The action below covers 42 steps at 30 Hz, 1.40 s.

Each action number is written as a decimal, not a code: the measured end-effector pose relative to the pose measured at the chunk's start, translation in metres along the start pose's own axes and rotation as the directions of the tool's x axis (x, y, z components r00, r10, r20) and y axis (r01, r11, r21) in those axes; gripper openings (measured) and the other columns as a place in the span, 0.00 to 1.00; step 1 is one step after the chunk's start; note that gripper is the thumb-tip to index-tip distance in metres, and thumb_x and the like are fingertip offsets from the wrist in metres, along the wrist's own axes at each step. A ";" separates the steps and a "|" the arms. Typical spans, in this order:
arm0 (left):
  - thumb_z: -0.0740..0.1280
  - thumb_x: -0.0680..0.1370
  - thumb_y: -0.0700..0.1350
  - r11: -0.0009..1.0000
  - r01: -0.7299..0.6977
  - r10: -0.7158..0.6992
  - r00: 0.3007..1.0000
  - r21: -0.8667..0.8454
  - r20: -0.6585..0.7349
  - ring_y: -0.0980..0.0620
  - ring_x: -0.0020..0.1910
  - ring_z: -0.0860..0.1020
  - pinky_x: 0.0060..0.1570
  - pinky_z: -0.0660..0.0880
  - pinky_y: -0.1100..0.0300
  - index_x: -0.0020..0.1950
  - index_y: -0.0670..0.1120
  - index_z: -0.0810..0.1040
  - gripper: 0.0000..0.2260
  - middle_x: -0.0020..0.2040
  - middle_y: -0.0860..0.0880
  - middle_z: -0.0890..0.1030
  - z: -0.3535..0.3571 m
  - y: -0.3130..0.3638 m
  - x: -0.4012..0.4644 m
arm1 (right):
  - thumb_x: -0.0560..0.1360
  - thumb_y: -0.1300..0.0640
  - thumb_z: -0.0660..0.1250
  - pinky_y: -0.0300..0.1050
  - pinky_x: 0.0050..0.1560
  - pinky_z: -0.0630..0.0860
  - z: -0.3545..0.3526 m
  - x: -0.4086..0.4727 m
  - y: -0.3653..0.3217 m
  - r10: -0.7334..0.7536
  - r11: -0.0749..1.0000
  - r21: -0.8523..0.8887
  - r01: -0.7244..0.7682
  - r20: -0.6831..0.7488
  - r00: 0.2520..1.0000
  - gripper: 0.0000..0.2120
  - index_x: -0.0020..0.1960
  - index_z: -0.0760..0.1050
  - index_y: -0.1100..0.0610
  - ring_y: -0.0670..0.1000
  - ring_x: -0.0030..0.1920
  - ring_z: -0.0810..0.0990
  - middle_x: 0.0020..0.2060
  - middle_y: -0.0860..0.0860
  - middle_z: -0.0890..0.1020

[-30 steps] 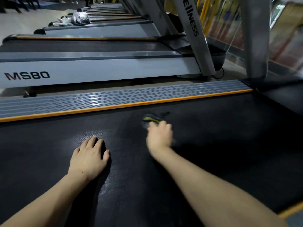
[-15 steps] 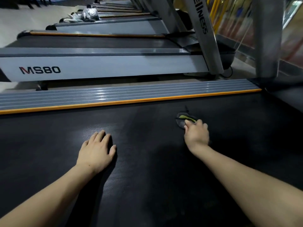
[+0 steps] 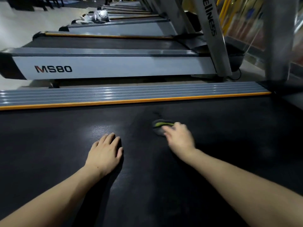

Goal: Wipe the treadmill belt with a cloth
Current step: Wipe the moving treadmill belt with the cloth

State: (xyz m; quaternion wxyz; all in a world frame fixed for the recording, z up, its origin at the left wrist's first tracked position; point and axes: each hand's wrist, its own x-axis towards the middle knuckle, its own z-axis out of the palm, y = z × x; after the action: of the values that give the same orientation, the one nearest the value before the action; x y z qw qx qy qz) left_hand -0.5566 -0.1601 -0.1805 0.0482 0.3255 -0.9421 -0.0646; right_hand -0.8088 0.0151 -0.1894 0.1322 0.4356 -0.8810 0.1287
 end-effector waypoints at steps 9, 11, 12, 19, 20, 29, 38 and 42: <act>0.56 0.82 0.56 0.999 0.005 -0.001 0.992 -0.034 0.127 0.48 0.79 0.59 0.75 0.61 0.49 0.75 0.54 0.67 0.21 0.79 0.51 0.63 -0.012 0.005 -0.011 | 0.81 0.52 0.60 0.53 0.51 0.73 -0.001 -0.007 -0.048 0.438 0.897 -0.060 -0.438 -0.018 0.899 0.11 0.60 0.76 0.47 0.61 0.55 0.71 0.56 0.56 0.72; 0.57 0.82 0.56 1.000 0.002 -0.001 0.990 -0.009 0.142 0.48 0.79 0.60 0.74 0.62 0.49 0.74 0.54 0.67 0.20 0.78 0.51 0.64 -0.017 0.007 -0.017 | 0.80 0.52 0.61 0.55 0.52 0.73 0.005 -0.016 -0.101 0.247 0.969 0.009 -0.248 0.036 0.968 0.10 0.61 0.74 0.46 0.60 0.55 0.70 0.55 0.55 0.72; 0.57 0.82 0.56 1.000 0.000 0.000 0.988 0.002 0.156 0.48 0.78 0.61 0.74 0.63 0.50 0.74 0.54 0.68 0.21 0.78 0.51 0.65 -0.021 0.009 -0.021 | 0.80 0.52 0.61 0.55 0.52 0.72 0.004 -0.025 -0.117 0.128 0.990 0.052 -0.132 0.065 0.990 0.11 0.62 0.73 0.46 0.59 0.54 0.70 0.55 0.55 0.71; 0.56 0.82 0.54 0.998 0.005 -0.022 0.966 0.064 0.257 0.49 0.78 0.60 0.74 0.63 0.50 0.79 0.53 0.62 0.24 0.79 0.52 0.63 -0.059 0.032 -0.058 | 0.75 0.51 0.70 0.53 0.39 0.77 -0.014 -0.044 -0.002 -0.017 0.998 0.054 0.017 -0.005 1.000 0.13 0.60 0.80 0.47 0.62 0.44 0.73 0.46 0.56 0.74; 0.56 0.82 0.54 0.999 0.024 -0.035 0.967 0.047 0.254 0.49 0.78 0.60 0.74 0.63 0.50 0.79 0.53 0.62 0.24 0.79 0.52 0.63 -0.063 0.038 -0.064 | 0.75 0.53 0.71 0.53 0.38 0.77 -0.018 -0.049 0.021 0.052 0.998 0.027 -0.051 -0.022 0.998 0.13 0.59 0.80 0.48 0.62 0.43 0.73 0.46 0.57 0.74; 0.55 0.83 0.55 0.982 0.170 -0.155 0.974 -0.080 0.167 0.47 0.75 0.65 0.71 0.67 0.48 0.78 0.53 0.63 0.23 0.78 0.52 0.65 -0.106 0.081 -0.104 | 0.80 0.49 0.61 0.54 0.49 0.72 -0.029 -0.058 -0.088 0.295 0.945 0.107 -0.308 0.123 0.948 0.10 0.60 0.74 0.47 0.59 0.55 0.70 0.55 0.55 0.70; 0.55 0.83 0.57 0.978 0.208 -0.207 0.974 0.000 0.091 0.48 0.73 0.68 0.68 0.68 0.49 0.77 0.54 0.65 0.22 0.76 0.53 0.67 -0.131 0.076 -0.126 | 0.79 0.49 0.63 0.55 0.44 0.77 -0.039 -0.079 0.023 0.013 0.997 0.070 -0.017 0.064 0.998 0.14 0.64 0.77 0.47 0.62 0.49 0.72 0.50 0.57 0.73; 0.56 0.82 0.56 0.989 0.129 -0.138 0.980 0.072 0.140 0.49 0.72 0.69 0.66 0.70 0.50 0.76 0.54 0.66 0.22 0.75 0.53 0.69 -0.119 0.068 -0.122 | 0.81 0.50 0.62 0.55 0.51 0.74 -0.043 -0.085 0.060 0.365 0.931 -0.018 -0.365 0.038 0.930 0.16 0.67 0.76 0.48 0.62 0.54 0.70 0.57 0.59 0.72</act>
State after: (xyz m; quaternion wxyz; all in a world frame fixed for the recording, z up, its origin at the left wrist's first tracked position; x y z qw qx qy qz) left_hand -0.4863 -0.0426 -0.0581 -0.0352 0.3840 -0.9206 -0.0616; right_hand -0.8023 0.1277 -0.1850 0.0903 0.2660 -0.9499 0.1372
